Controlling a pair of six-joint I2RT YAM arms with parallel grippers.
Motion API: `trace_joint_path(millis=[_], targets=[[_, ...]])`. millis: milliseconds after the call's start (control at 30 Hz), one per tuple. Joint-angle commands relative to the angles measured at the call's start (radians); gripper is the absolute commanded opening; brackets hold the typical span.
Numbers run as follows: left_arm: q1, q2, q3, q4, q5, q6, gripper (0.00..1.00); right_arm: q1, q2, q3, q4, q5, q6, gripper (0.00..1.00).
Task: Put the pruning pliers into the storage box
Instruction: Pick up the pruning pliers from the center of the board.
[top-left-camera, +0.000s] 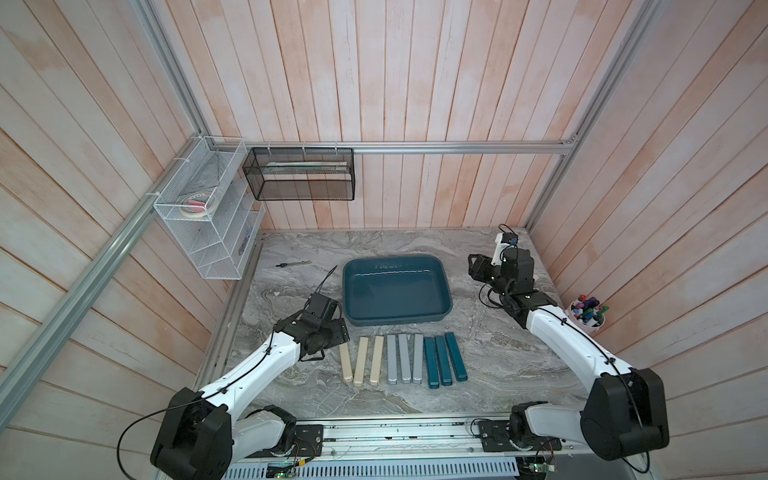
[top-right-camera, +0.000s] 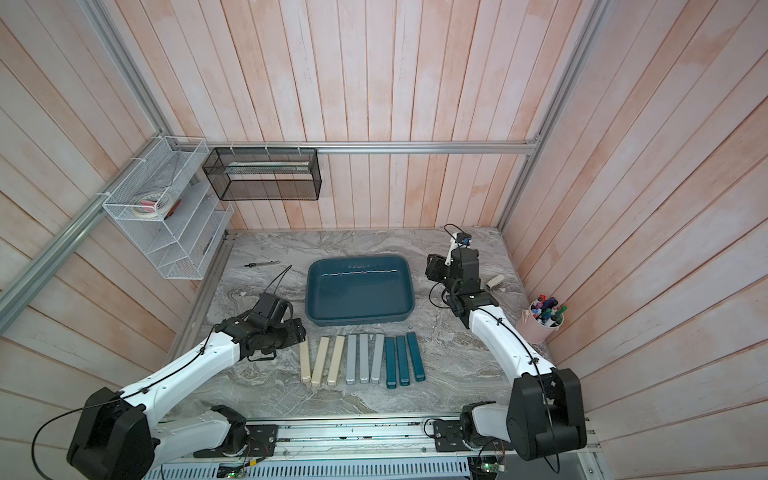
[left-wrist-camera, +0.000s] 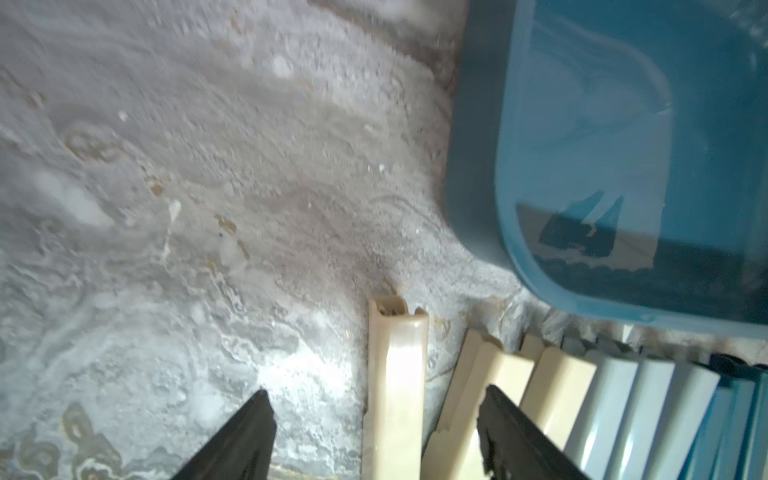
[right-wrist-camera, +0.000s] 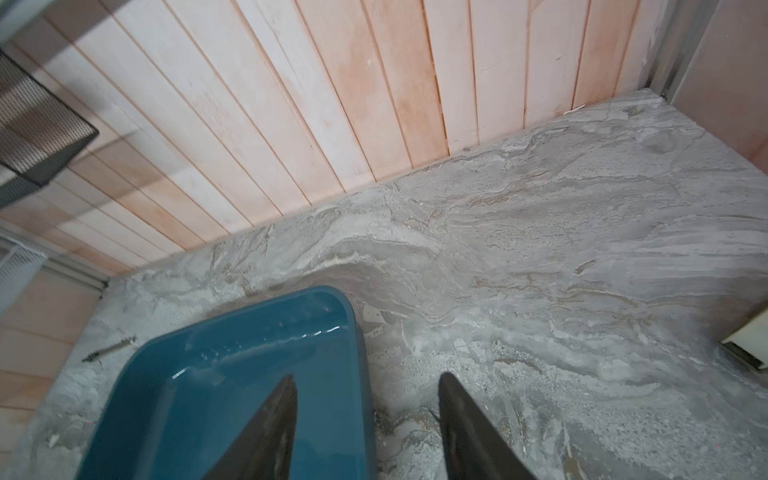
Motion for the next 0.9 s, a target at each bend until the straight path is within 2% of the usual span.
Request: trace_joint_path(millis=[0, 167, 533, 867], targets=[[-0.022, 0.019, -0.012, -0.001, 0.040, -0.031, 0.78, 0.025, 0.039, 0.055, -0.063, -0.031, -0.021, 0.49], [-0.037, 0.045, -0.013, 0.002, 0.043, -0.025, 0.76, 0.045, 0.071, 0.056, -0.063, -0.031, -0.018, 0.49], [-0.087, 0.146, -0.011, 0.008, 0.013, -0.032, 0.63, 0.049, 0.127, 0.057, -0.061, -0.045, -0.006, 0.49], [-0.093, 0.220, 0.005, -0.001, -0.036, -0.025, 0.49, 0.049, 0.176, 0.060, -0.042, -0.068, -0.003, 0.50]])
